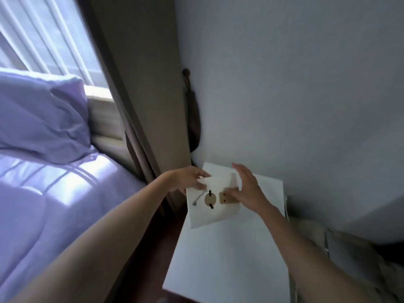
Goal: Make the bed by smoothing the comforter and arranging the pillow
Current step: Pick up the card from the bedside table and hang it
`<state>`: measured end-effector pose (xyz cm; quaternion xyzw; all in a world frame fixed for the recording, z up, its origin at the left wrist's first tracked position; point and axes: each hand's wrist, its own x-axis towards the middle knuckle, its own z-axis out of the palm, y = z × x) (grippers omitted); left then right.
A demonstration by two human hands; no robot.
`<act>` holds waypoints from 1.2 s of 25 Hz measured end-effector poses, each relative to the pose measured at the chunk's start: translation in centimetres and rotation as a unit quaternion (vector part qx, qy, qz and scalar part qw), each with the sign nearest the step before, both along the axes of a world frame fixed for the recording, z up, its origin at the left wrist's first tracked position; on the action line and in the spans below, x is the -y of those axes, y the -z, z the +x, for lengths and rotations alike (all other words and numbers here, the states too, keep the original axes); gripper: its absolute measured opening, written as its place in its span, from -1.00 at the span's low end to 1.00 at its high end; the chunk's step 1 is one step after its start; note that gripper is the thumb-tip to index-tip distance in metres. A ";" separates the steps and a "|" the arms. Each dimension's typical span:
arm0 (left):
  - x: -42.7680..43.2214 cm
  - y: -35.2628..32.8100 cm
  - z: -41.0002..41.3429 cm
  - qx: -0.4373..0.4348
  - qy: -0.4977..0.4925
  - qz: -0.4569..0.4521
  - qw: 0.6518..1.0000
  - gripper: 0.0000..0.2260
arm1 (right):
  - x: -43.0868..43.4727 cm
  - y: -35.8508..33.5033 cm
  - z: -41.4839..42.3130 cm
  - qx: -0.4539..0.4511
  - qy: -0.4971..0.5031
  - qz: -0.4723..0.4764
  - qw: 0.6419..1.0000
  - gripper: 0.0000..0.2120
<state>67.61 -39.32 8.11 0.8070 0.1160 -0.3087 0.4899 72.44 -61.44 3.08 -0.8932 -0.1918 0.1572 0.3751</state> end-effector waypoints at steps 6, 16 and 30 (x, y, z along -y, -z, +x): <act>-4.1 -13.0 2.8 0.294 -0.088 0.083 0.948 -0.68 | -3.0 -12.6 3.3 -0.077 -0.037 0.160 0.983 -0.85; -3.6 -11.6 1.7 0.334 -0.230 -0.225 0.886 -0.60 | -7.3 -15.7 2.7 -0.140 0.174 0.434 0.873 -0.89; -4.8 -12.7 1.5 0.400 -0.175 -0.262 0.860 -0.65 | -6.6 -15.9 2.1 0.539 0.017 -0.138 0.831 -0.14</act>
